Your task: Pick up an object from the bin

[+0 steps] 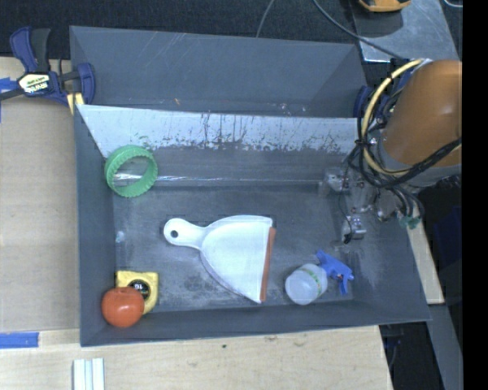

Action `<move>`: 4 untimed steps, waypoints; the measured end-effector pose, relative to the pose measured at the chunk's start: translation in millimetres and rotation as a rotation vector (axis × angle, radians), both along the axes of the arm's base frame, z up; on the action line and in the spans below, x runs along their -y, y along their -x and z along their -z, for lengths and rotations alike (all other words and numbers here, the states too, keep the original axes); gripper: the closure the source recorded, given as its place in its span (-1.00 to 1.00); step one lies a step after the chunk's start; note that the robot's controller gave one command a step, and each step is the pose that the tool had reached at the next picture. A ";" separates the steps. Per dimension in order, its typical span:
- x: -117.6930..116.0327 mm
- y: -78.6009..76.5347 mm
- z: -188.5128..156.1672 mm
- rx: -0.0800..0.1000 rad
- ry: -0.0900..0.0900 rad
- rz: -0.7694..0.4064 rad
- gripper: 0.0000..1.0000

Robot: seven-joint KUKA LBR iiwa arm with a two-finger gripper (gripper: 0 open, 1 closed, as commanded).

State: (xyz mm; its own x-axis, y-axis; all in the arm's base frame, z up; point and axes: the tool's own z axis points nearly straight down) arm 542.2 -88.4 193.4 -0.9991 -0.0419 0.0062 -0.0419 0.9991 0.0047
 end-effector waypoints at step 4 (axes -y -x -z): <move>-130.0 -47.1 -36.3 0.020 -0.003 -0.373 -1.00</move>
Offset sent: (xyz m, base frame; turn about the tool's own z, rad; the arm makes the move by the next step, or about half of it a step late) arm -0.0254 0.1129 -0.0710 -0.2163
